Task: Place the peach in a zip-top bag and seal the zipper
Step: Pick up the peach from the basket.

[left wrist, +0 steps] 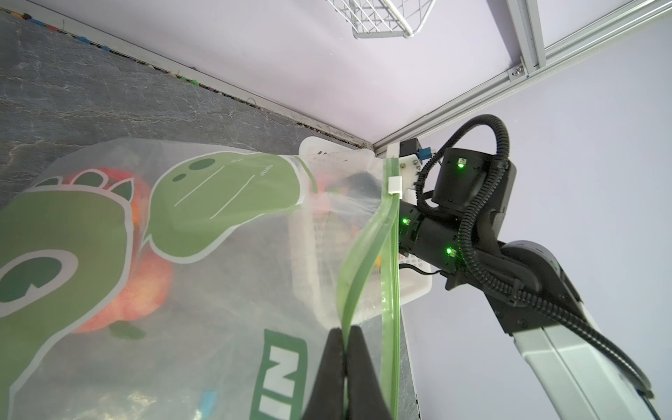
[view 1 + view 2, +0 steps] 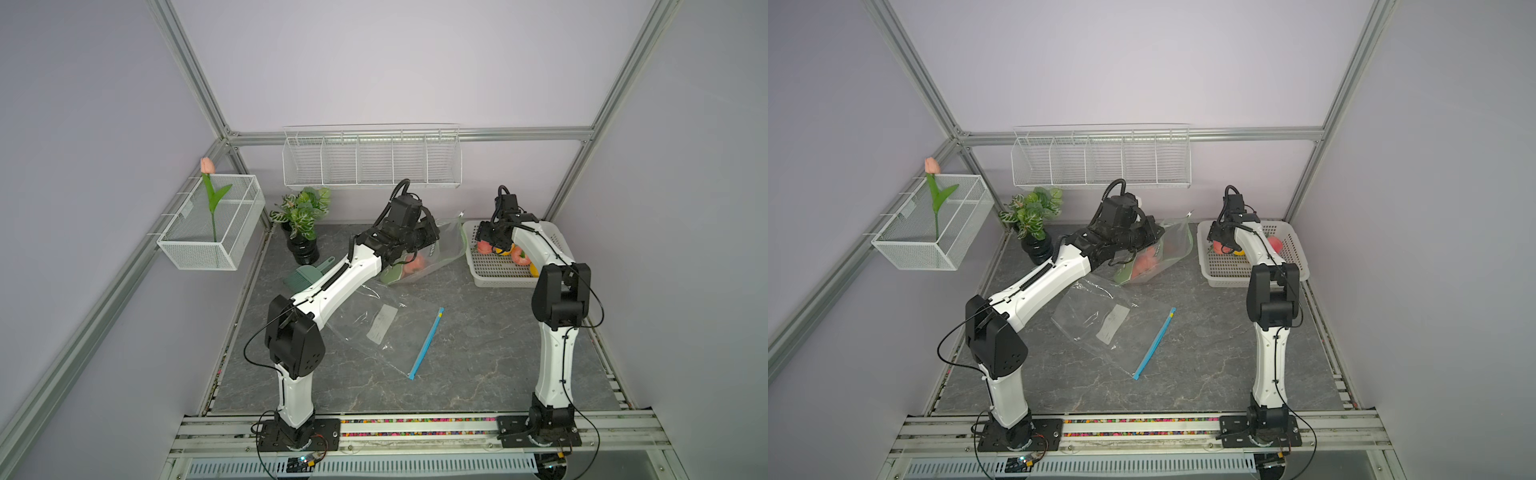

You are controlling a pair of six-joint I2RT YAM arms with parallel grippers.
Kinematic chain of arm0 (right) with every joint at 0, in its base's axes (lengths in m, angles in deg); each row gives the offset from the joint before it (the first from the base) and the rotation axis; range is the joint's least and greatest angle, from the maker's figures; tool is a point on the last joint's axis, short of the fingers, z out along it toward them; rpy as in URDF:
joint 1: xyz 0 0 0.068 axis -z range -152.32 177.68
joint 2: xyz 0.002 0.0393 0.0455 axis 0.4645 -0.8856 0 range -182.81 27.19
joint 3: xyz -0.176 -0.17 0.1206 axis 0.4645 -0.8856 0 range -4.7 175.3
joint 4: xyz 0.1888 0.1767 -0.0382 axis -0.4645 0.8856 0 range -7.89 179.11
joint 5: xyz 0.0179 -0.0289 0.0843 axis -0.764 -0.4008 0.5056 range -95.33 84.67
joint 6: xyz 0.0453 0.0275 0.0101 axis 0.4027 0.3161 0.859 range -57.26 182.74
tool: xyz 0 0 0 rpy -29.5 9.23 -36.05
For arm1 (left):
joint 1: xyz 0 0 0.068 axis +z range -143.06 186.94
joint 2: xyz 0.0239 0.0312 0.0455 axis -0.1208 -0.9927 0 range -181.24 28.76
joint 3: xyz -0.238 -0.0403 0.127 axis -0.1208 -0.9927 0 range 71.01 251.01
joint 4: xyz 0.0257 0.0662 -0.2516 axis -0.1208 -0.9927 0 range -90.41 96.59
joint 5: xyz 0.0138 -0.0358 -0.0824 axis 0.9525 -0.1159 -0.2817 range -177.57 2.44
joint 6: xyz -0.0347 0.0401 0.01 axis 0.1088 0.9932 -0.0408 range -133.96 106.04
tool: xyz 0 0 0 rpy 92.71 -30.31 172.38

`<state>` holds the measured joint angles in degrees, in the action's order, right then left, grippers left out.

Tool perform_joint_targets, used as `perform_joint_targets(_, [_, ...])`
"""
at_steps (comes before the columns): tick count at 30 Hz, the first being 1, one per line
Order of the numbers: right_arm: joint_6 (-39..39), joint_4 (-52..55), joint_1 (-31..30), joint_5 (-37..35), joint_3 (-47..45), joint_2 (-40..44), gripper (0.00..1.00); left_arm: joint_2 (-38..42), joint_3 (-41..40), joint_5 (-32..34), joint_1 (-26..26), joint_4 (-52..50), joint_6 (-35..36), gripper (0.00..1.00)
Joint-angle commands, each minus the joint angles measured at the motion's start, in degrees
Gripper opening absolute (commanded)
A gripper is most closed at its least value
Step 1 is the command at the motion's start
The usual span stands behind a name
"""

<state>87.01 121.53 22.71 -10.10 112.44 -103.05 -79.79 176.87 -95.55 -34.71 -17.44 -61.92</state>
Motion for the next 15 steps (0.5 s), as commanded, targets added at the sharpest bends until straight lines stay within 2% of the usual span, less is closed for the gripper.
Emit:
perform_joint_targets(1, [-0.18,5.13,0.31,-1.55,5.11,-3.03,0.79,-0.08,1.45,-0.36,-0.25,0.18,-0.28,0.0])
perform_joint_targets(15, [-0.45,11.11,0.49,-3.14,15.86,-11.38,0.83,-0.26,1.8,-0.54,-0.27,0.23,-0.29,0.0])
